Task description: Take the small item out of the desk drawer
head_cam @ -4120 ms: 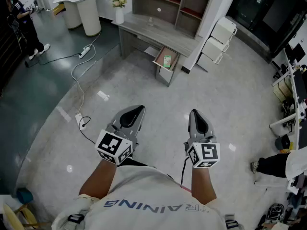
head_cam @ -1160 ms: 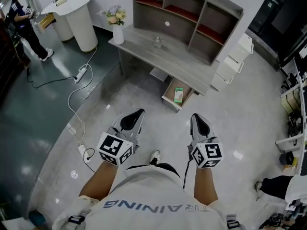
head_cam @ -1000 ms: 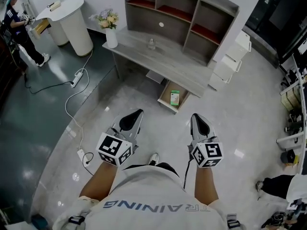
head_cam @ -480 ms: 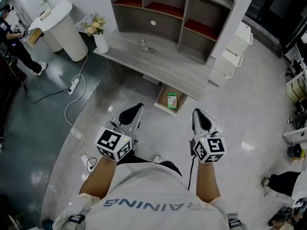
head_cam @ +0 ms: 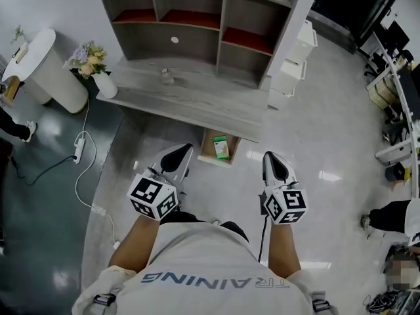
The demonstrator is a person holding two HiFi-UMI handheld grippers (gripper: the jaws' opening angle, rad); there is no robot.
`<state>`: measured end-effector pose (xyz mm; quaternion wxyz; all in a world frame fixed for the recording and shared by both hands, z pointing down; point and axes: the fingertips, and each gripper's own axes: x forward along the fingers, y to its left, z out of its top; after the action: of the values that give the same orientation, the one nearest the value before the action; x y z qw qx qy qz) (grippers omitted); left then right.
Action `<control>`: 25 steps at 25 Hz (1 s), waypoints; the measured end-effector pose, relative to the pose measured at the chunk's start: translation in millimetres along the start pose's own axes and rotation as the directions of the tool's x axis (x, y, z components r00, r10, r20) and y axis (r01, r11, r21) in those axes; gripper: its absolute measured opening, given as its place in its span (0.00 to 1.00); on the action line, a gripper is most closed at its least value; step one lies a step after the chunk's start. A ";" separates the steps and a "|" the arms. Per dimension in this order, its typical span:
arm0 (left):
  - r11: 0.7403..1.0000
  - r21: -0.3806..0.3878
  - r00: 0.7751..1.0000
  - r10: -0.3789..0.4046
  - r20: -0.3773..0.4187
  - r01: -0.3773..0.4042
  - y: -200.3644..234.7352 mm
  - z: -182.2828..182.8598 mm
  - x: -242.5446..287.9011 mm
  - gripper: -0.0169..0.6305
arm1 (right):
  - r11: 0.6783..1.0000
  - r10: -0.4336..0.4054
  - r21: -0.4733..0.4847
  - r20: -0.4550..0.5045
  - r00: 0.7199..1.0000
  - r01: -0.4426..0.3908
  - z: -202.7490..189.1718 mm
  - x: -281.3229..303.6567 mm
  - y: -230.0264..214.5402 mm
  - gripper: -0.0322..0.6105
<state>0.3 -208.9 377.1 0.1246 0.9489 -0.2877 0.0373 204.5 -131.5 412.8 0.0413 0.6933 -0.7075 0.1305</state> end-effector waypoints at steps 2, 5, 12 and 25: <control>0.999 0.012 0.999 -0.047 -0.004 0.047 17.0 6.4 11.8 0.02 | 0.999 -0.046 -0.003 -0.005 0.999 0.046 1.5 12.9 4.0 0.08; 0.994 0.022 0.994 -0.108 -0.015 0.108 44.8 13.8 23.5 0.02 | 0.994 -0.105 0.000 -0.006 0.994 0.105 4.7 31.8 17.0 0.08; 0.977 0.007 0.973 -0.214 -0.087 0.215 113.8 4.3 43.6 0.02 | 0.973 -0.226 0.033 -0.045 0.973 0.228 -13.9 68.6 56.5 0.08; 0.968 0.018 0.965 -0.247 -0.092 0.250 113.4 5.2 58.6 0.02 | 0.958 -0.280 0.045 -0.053 0.959 0.282 -16.0 55.8 48.5 0.08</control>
<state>-13.8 -332.8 404.7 0.1268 0.9765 -0.1602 0.0680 152.5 -181.6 435.4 0.0574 0.7846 -0.5969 0.1576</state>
